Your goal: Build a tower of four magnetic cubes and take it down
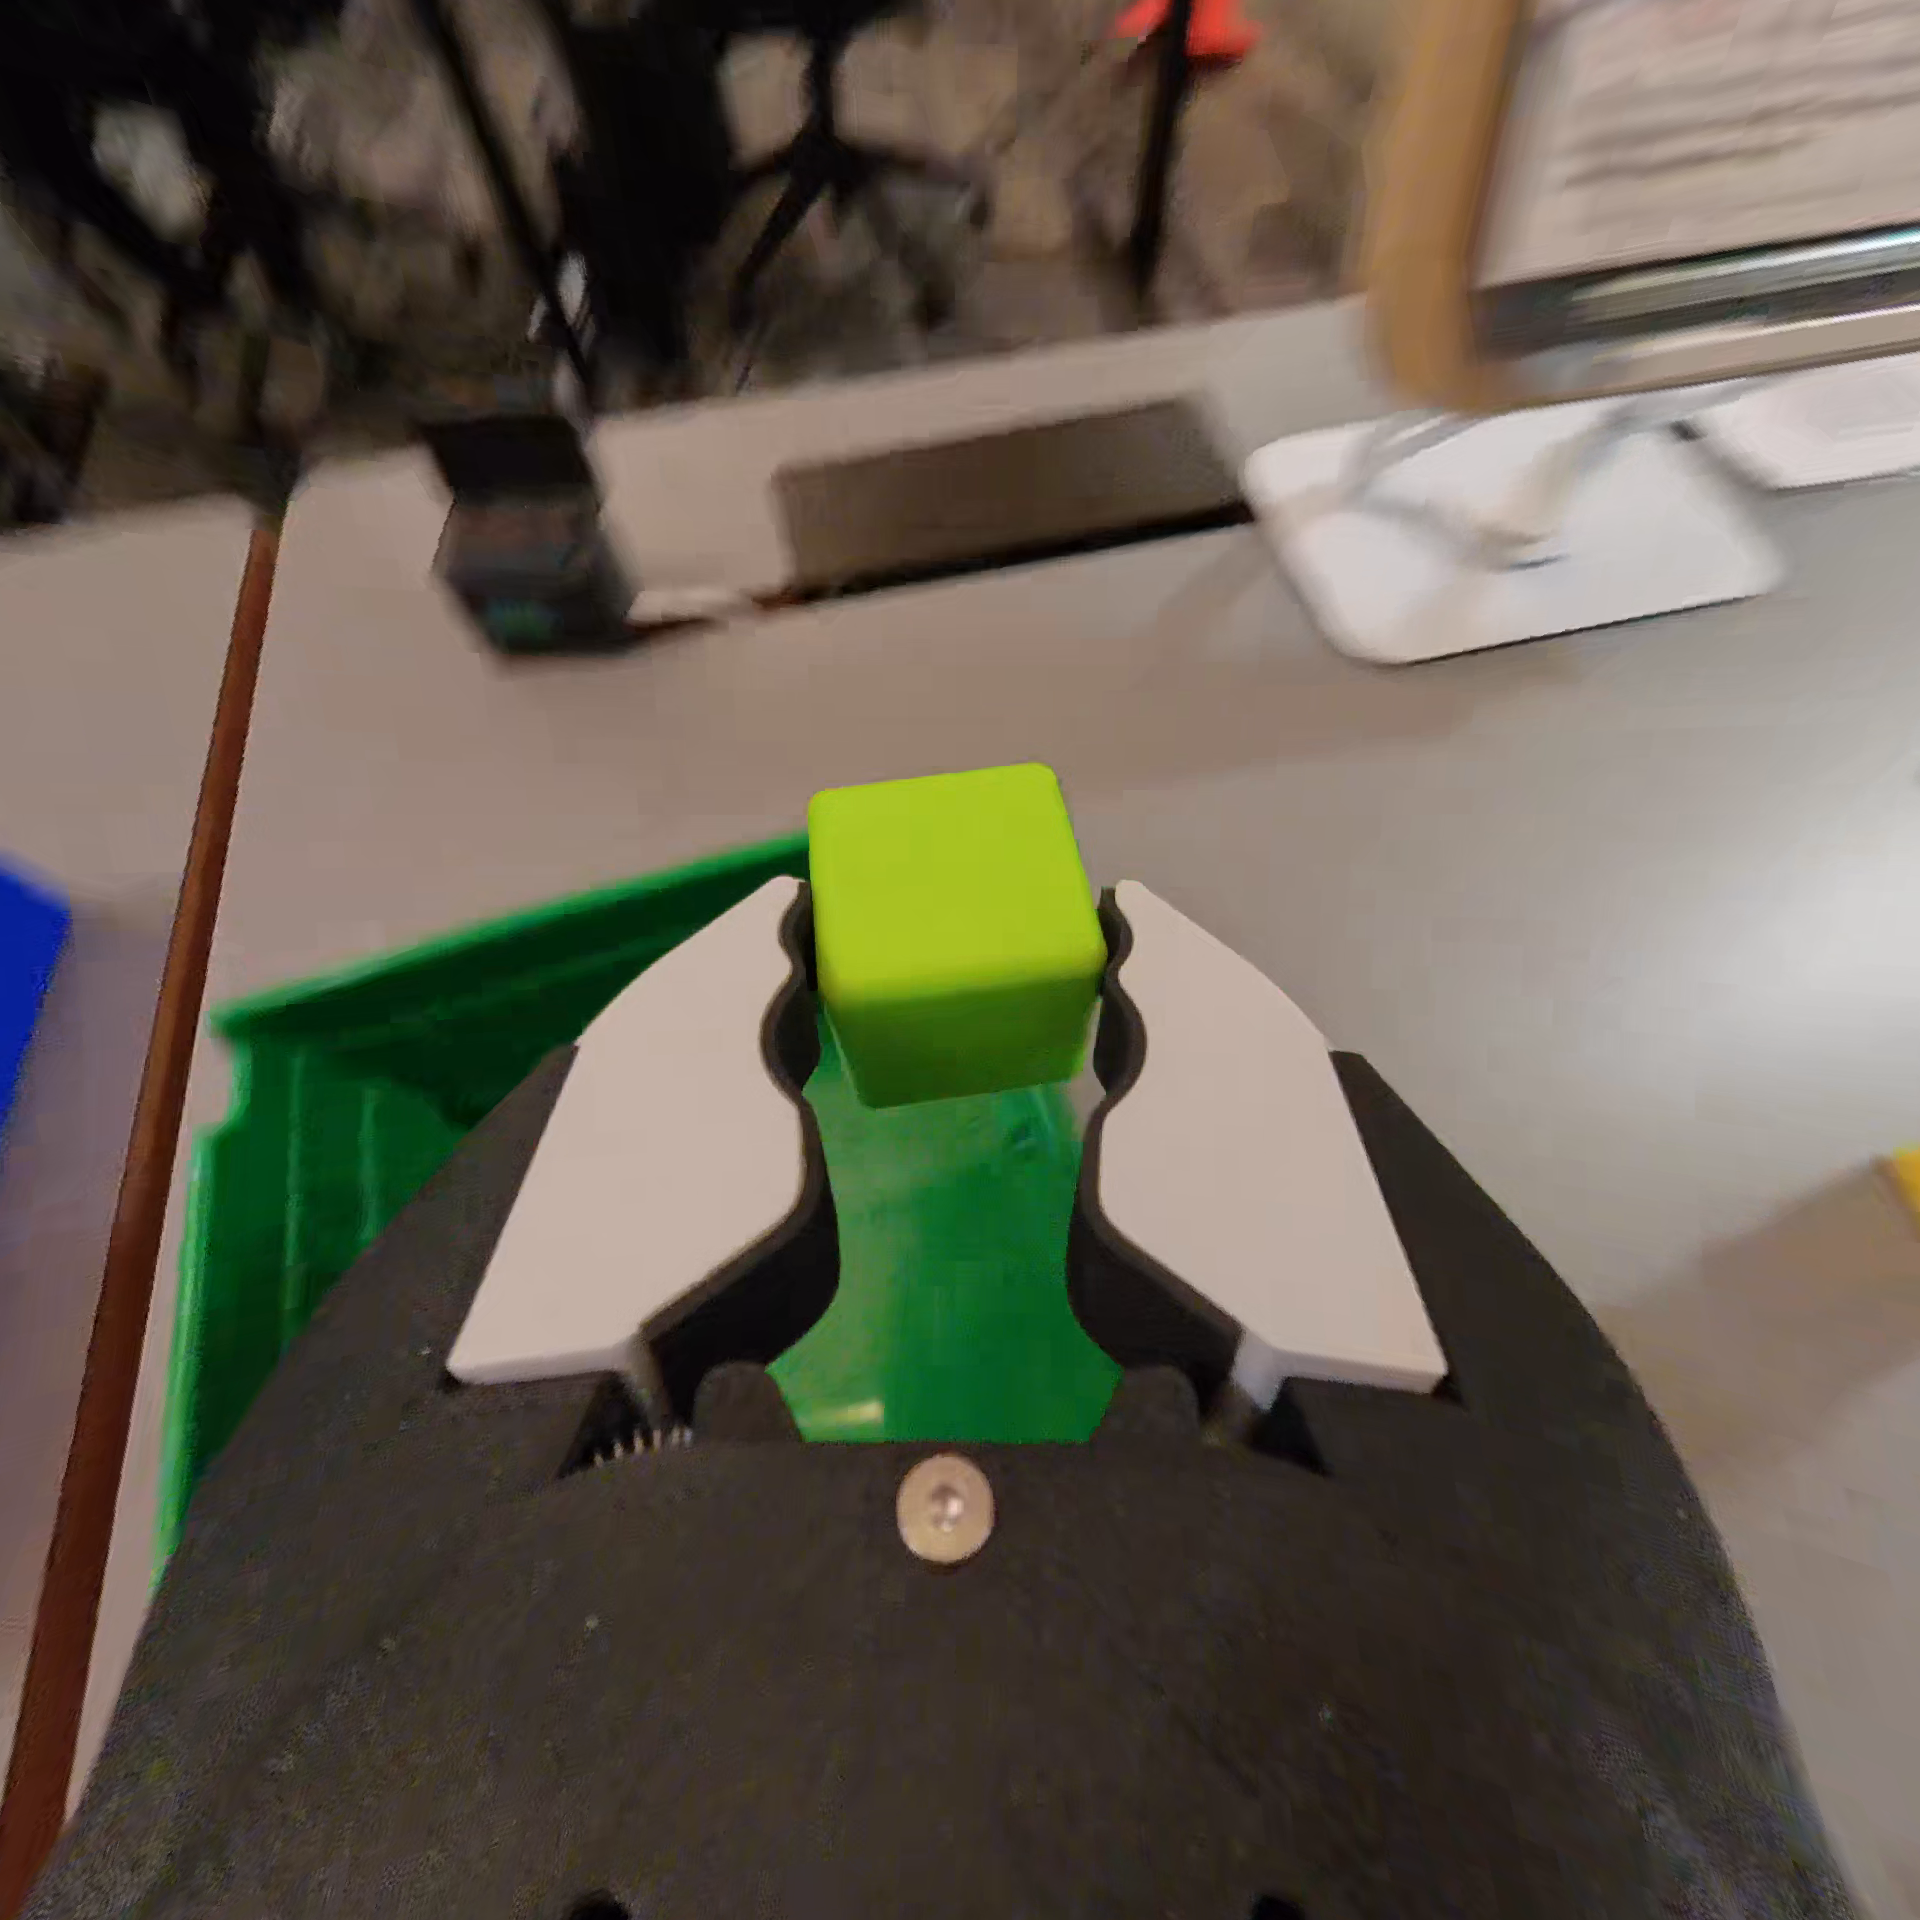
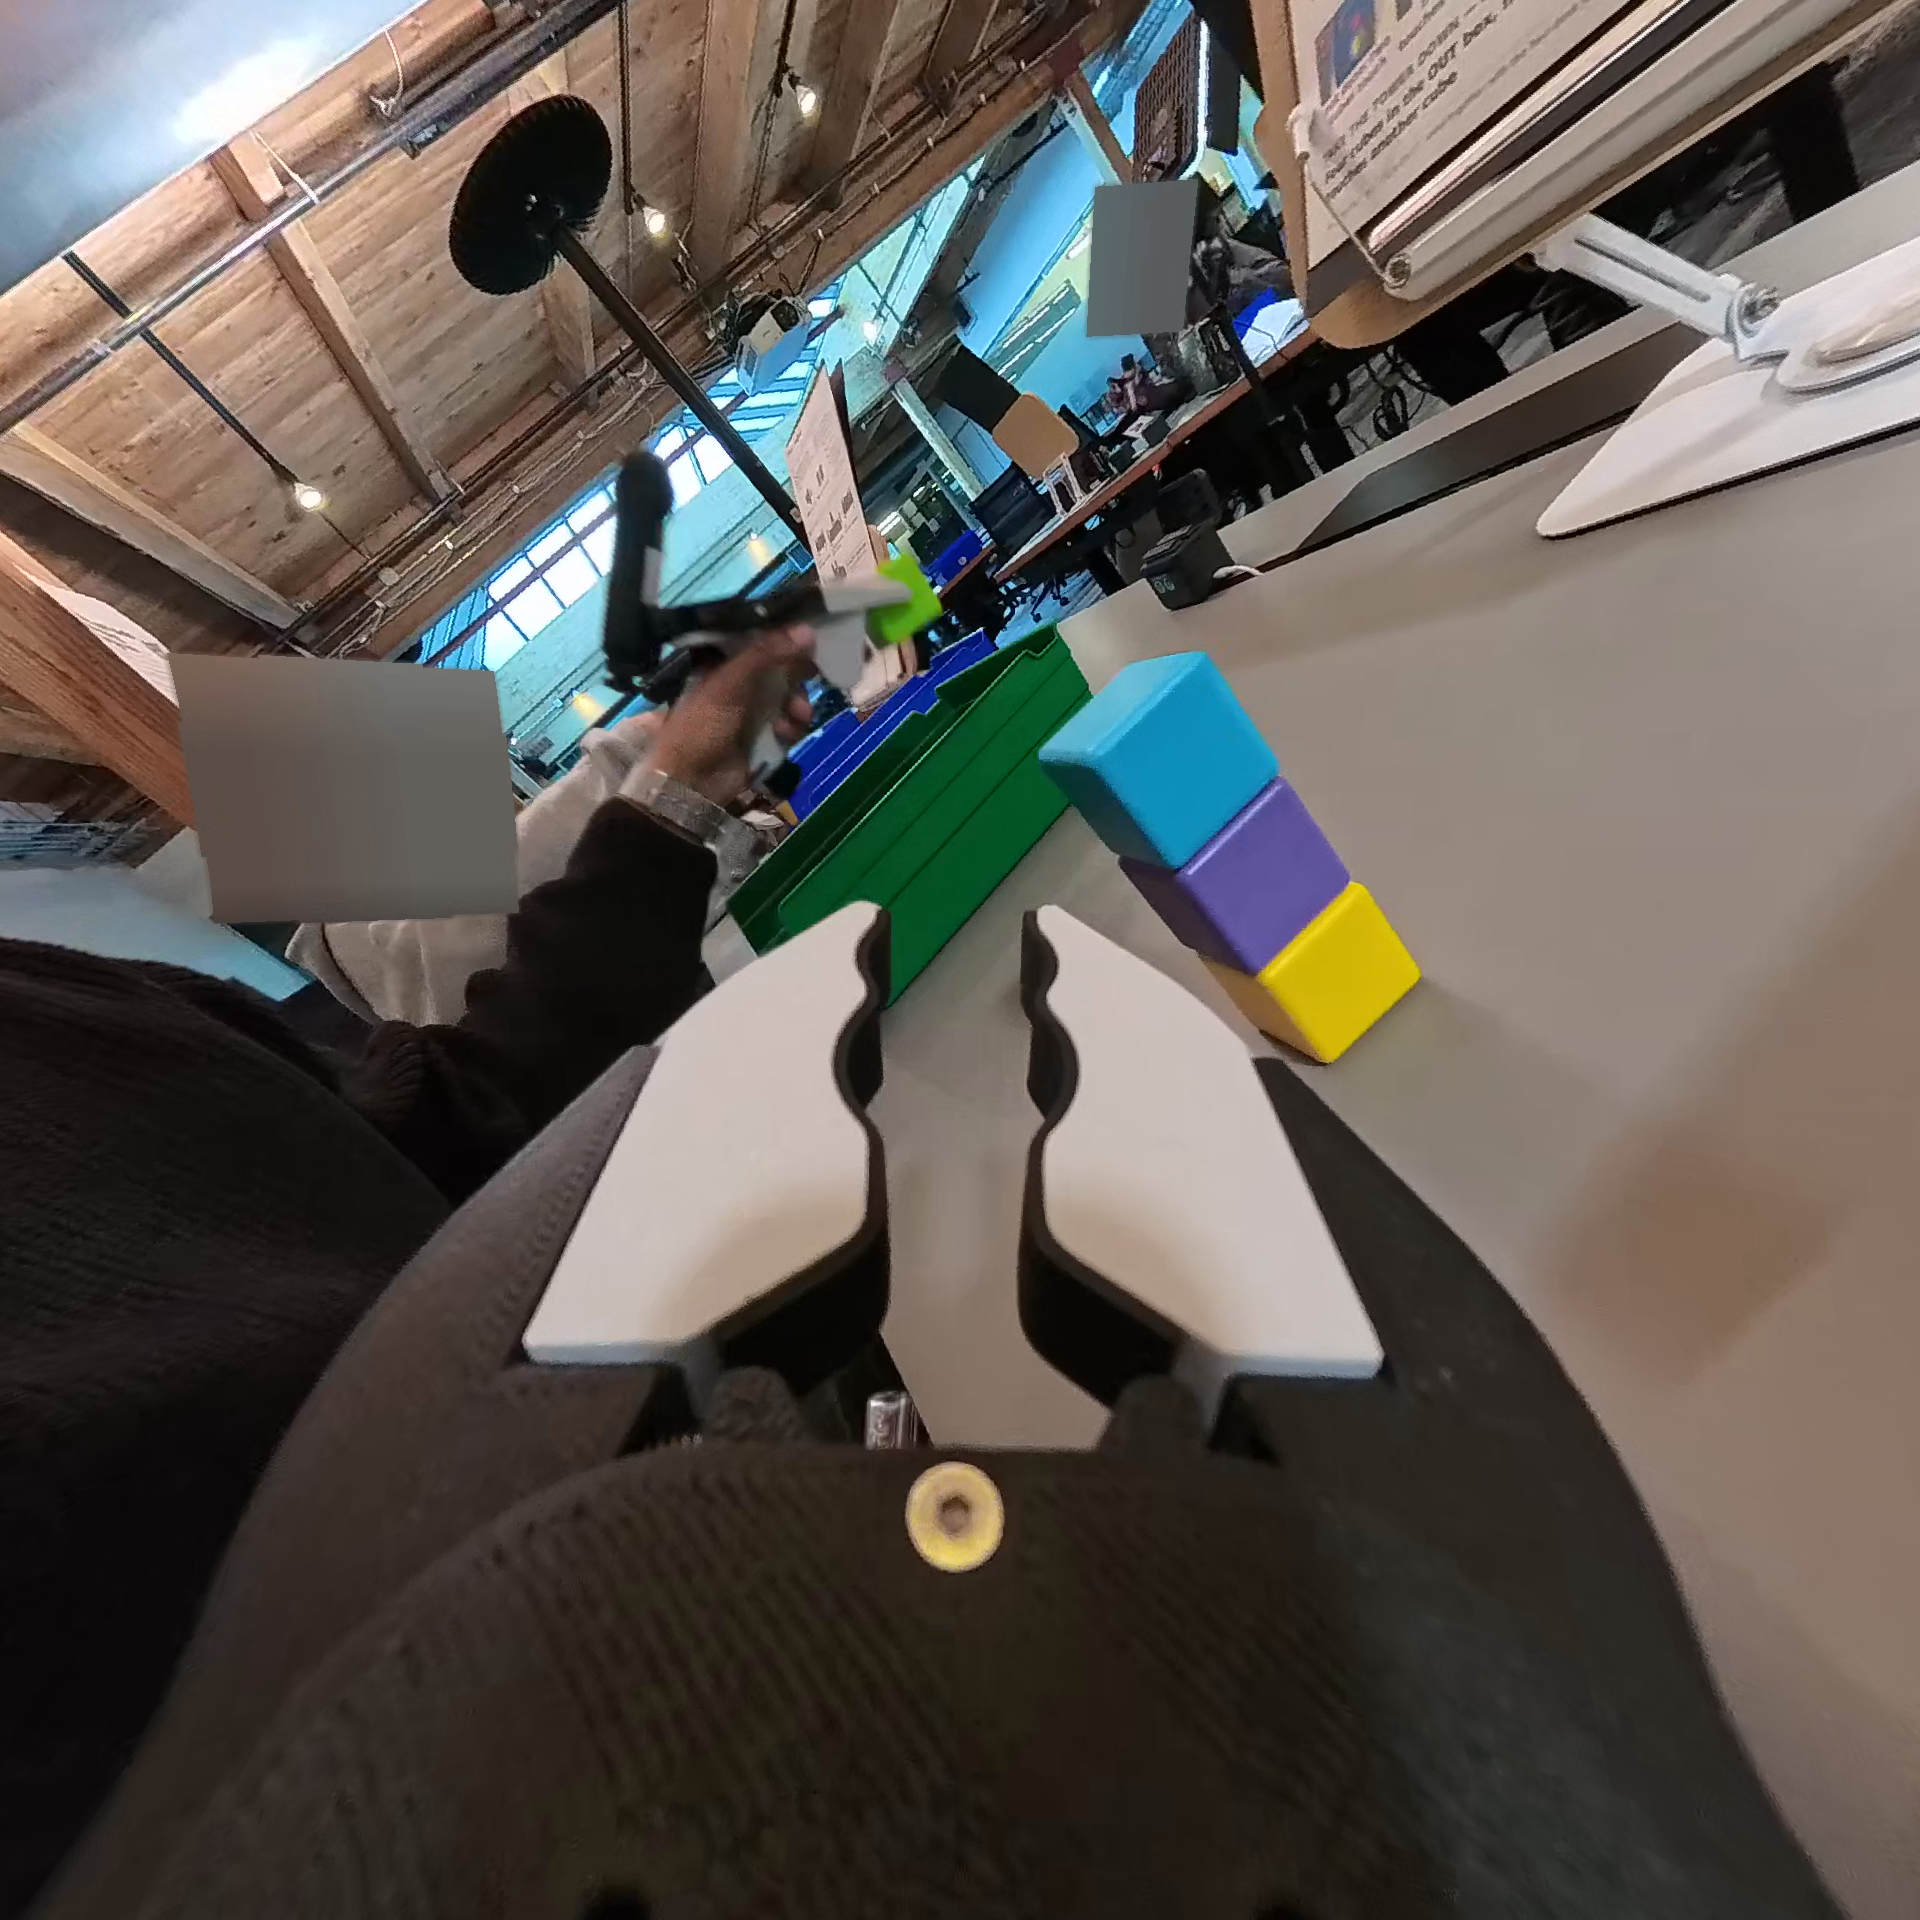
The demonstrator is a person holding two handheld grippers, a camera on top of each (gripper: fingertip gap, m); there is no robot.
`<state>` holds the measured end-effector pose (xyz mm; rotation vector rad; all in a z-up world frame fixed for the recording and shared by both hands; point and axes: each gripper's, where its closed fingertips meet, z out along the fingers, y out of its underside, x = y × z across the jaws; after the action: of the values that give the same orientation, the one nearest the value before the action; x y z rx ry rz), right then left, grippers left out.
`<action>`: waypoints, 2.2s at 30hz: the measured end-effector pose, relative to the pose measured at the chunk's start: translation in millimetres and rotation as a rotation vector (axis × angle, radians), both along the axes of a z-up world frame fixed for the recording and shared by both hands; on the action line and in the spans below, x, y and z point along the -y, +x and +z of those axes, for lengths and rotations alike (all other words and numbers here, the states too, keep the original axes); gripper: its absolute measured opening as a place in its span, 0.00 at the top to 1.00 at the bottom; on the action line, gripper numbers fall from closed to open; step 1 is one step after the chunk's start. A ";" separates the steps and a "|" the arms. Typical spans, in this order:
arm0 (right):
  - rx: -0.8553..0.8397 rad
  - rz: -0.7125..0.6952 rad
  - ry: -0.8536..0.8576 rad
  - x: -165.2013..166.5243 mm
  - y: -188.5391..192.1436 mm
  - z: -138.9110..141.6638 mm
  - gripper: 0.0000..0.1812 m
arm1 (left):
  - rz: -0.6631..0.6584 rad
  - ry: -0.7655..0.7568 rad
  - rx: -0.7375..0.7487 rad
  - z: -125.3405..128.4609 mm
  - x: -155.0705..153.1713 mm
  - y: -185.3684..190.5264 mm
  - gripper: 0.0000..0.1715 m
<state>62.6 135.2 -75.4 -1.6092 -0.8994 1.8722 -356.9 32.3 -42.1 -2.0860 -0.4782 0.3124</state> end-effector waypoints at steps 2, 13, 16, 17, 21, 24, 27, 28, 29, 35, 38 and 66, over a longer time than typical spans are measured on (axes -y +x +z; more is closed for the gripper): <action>-0.001 0.003 0.018 3.2 0.3 1.1 0.87 | -0.144 0.039 -0.118 33.5 -24.9 49.4 0.69; 0.026 -0.004 0.155 16.6 7.9 -1.2 0.88 | -1.188 0.182 0.007 22.9 -101.5 323.0 0.69; 0.033 -0.010 0.174 19.8 12.4 -2.5 0.88 | -1.336 0.159 -0.006 18.7 -100.9 345.6 0.69; 0.039 -0.016 0.190 20.4 13.7 -3.8 0.88 | -1.362 0.141 -0.025 15.7 -104.5 347.6 0.69; 0.081 -0.048 0.274 21.8 19.1 -11.2 0.88 | -1.494 0.111 0.031 5.8 -115.2 354.5 0.68; 0.085 -0.071 0.307 24.9 25.9 -11.7 0.89 | -1.550 0.137 0.128 2.9 -119.8 353.6 0.68; 0.080 -0.092 0.329 27.1 31.1 -10.7 0.89 | -1.567 0.115 0.161 -3.1 -123.0 346.1 0.69; 0.084 -0.094 0.340 27.6 32.6 -11.5 0.89 | -1.580 0.102 0.181 -5.1 -122.8 344.5 0.69; 0.091 -0.097 0.352 27.8 34.3 -12.9 0.89 | -1.584 0.090 0.190 -7.3 -124.2 342.5 0.69; 0.111 -0.123 0.381 25.1 40.6 -15.9 0.89 | -1.617 0.034 0.223 -24.4 -129.8 338.4 0.69; 0.106 -0.122 0.363 24.3 41.1 -15.3 0.89 | -1.621 0.059 0.256 -25.2 -130.9 339.9 0.69; 0.089 -0.046 0.310 31.9 21.4 -14.8 0.89 | -1.424 0.167 0.135 -4.3 -117.0 310.8 0.68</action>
<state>84.0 103.3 -90.2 -1.5155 -1.1195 1.5512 -46.1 149.3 -46.4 -1.7958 0.8974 -0.6757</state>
